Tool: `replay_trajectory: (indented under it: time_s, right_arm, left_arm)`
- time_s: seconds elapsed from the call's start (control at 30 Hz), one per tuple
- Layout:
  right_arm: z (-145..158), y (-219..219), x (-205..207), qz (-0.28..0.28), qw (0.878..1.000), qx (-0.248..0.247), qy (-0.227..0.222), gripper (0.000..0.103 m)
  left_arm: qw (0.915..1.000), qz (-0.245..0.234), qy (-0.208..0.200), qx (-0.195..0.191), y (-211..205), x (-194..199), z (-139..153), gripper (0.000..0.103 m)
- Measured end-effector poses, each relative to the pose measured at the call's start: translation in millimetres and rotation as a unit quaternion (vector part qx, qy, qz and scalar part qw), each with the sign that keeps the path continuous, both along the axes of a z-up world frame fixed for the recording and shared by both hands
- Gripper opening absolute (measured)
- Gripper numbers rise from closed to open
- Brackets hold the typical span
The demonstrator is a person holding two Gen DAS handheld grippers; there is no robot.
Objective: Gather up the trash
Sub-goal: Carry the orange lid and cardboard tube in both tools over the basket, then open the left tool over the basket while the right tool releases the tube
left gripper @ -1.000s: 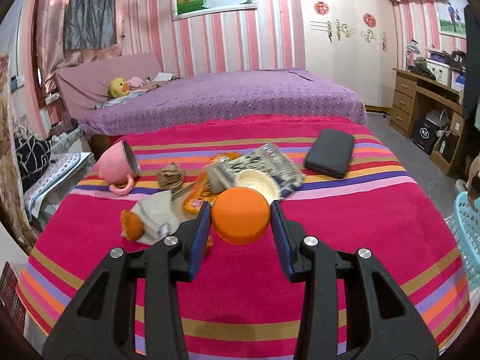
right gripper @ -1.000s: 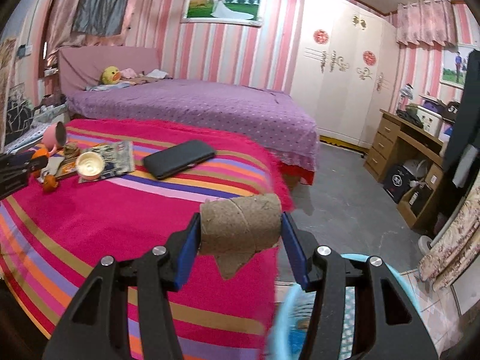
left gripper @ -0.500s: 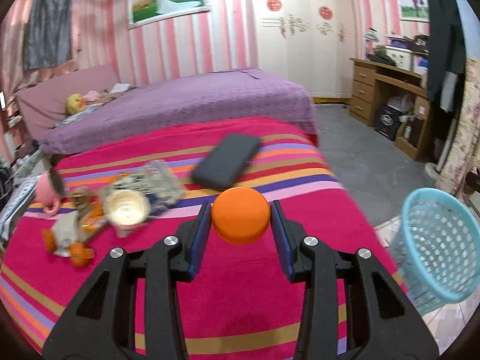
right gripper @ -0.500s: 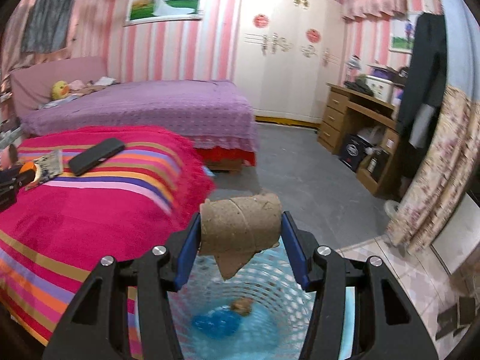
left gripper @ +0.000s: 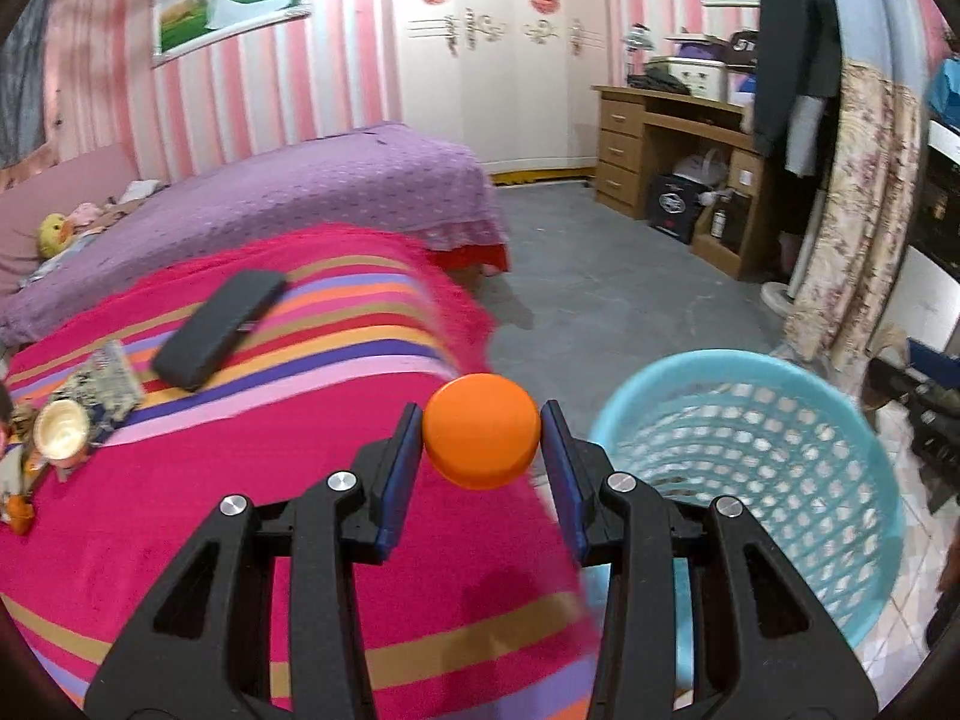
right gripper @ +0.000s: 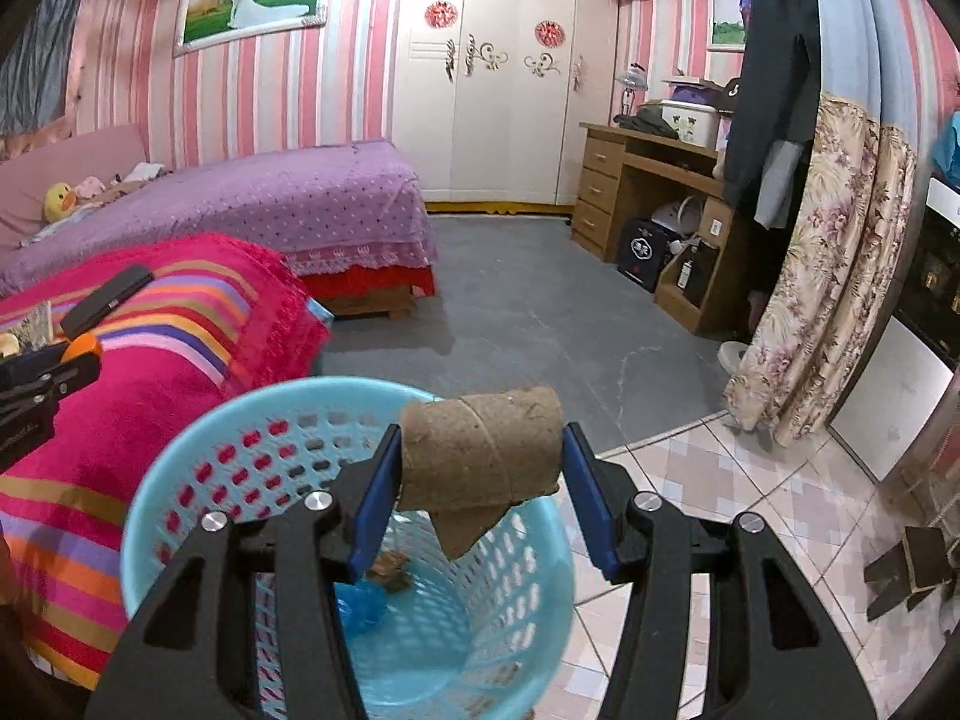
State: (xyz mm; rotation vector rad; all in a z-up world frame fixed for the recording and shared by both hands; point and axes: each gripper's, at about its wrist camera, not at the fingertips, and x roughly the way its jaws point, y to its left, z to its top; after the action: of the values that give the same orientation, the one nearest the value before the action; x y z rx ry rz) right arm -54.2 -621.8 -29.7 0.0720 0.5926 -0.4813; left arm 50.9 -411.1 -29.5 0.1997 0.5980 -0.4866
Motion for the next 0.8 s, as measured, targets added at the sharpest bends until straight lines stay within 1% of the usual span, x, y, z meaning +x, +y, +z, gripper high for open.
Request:
replay_trajectory:
  time_s: [0.1,0.2,0.27,0.47,0.53,0.6,0.63,0.67,0.8]
  right_arm:
    - [-5,-8,-6,-0.012,1.000,0.003,0.003,0.053]
    - [-5,-14,-13,-0.021,1.000,0.010,-0.005,0.053]
    - [-4,-16,-16,-0.021,1.000,0.011,-0.011,0.053]
    - [-7,-10,-16,-0.008,1.000,-0.001,-0.012,0.053]
    - [-8,-9,-16,-0.006,1.000,0.001,-0.014,0.053]
    - [-8,-9,-16,-0.005,1.000,0.002,-0.015,0.053]
    - [-8,-9,-16,-0.004,1.000,0.003,-0.016,0.053]
    - [-8,-9,-16,-0.005,1.000,0.003,-0.016,0.053]
    - [-9,-9,-14,-0.005,1.000,0.007,-0.014,0.053]
  left_arm:
    - [0.9998,-0.021,0.007,0.000,-26,-8,-5,0.039]
    - [0.9991,-0.039,0.019,0.000,-47,-15,-10,0.039]
    - [0.9988,-0.046,0.018,0.007,-57,-19,-14,0.039]
    - [0.9980,-0.052,0.024,0.026,-65,-16,-27,0.039]
    - [0.9978,-0.050,0.038,0.019,-61,-10,-29,0.047]
    - [0.9984,-0.041,0.039,0.011,-58,-6,-27,0.063]
    - [0.9988,-0.034,0.035,0.009,-55,-4,-25,0.066]
    - [0.9989,-0.032,0.032,0.009,-52,-3,-24,0.072]
    - [0.9998,-0.015,0.009,0.011,-37,0,-17,0.084]
